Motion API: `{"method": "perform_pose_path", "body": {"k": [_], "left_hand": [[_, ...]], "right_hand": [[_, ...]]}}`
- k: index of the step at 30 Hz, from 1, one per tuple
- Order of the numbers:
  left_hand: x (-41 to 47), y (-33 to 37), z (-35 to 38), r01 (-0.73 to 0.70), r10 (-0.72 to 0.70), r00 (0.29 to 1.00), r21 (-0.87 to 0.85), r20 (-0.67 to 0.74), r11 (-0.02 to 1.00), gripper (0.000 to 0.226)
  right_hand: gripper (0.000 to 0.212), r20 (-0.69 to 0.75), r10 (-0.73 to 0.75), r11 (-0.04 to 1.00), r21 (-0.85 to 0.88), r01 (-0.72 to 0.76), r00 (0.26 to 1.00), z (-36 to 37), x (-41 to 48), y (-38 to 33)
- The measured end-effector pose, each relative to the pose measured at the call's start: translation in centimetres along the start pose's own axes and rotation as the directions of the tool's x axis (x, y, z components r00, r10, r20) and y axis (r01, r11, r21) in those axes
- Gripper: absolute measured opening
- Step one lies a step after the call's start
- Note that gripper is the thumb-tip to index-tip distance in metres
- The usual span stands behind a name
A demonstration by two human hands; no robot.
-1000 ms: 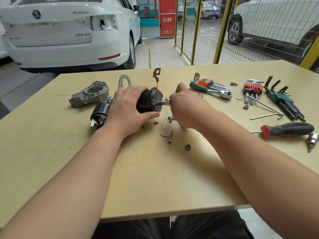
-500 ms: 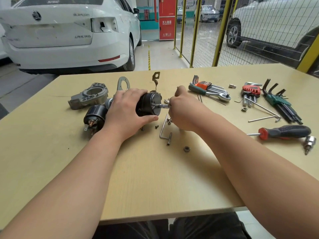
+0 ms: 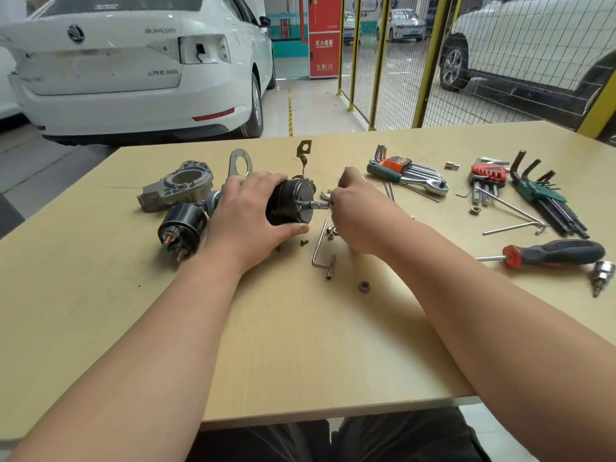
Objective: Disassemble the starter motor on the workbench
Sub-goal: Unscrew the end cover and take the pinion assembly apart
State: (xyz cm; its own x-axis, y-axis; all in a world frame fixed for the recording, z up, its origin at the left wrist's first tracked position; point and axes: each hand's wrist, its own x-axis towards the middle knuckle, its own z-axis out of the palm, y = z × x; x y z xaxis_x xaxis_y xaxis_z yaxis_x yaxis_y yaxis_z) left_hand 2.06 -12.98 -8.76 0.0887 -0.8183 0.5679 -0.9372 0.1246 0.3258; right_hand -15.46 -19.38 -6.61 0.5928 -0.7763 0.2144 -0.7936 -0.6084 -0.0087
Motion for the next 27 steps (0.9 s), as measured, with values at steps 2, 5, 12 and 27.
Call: {"method": "perform_pose_path", "body": {"k": [2,5,12,27], "left_hand": [[-0.07,0.05,-0.05,-0.013,0.012,1.000,0.015,0.012,1.000,0.078],[-0.22,0.16,-0.11,-0.032,0.032,0.999,0.022,0.021,0.999,0.077],[-0.25,-0.03,-0.08,0.011,-0.011,1.000,-0.020,-0.016,1.000,0.078],[-0.42,-0.31,-0.07,-0.002,0.001,0.999,-0.014,-0.051,1.000,0.078]], "right_hand": [[0.015,-0.071,-0.002,0.999,-0.032,0.000,0.997,-0.23,0.00,0.01],[0.015,-0.113,0.048,0.995,-0.082,-0.057,0.992,-0.41,0.03,-0.22],[0.018,-0.036,0.018,0.999,0.049,-0.016,0.999,-0.24,-0.27,-0.57],[0.015,-0.061,0.022,0.999,0.029,-0.020,0.998,0.32,0.07,-0.53]]}}
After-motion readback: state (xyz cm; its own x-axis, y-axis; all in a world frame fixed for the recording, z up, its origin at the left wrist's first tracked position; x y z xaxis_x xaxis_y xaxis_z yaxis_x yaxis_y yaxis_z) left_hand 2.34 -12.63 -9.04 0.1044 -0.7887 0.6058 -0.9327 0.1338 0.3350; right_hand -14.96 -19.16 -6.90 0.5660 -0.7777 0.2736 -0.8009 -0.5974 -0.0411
